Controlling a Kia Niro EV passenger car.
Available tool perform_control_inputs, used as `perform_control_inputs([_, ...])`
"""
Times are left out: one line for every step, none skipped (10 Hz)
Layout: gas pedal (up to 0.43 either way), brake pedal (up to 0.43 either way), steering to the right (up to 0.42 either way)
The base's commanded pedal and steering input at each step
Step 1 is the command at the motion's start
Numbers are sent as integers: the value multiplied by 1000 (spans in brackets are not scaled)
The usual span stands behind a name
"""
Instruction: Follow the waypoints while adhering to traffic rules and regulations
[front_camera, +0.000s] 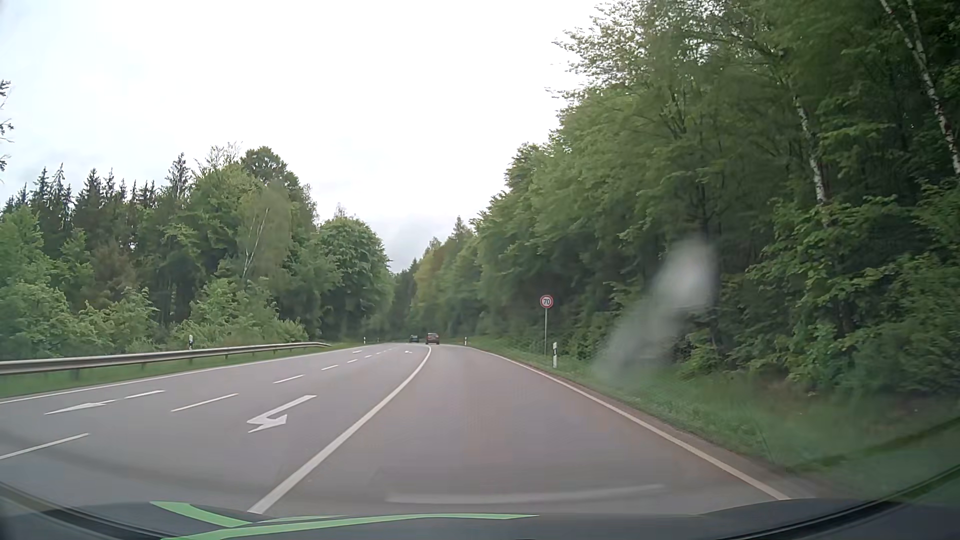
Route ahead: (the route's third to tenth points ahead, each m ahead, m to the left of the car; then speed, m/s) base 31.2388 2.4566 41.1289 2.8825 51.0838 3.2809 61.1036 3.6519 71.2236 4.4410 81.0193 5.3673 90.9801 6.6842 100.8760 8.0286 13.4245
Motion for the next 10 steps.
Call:
perform_control_inputs([622,0,-14])
perform_control_inputs([622,0,-14])
perform_control_inputs([622,0,-14])
perform_control_inputs([622,0,-14])
perform_control_inputs([622,0,-14])
perform_control_inputs([622,0,-14])
perform_control_inputs([622,0,-14])
perform_control_inputs([622,0,-14])
perform_control_inputs([622,0,-15])
perform_control_inputs([622,0,-16])
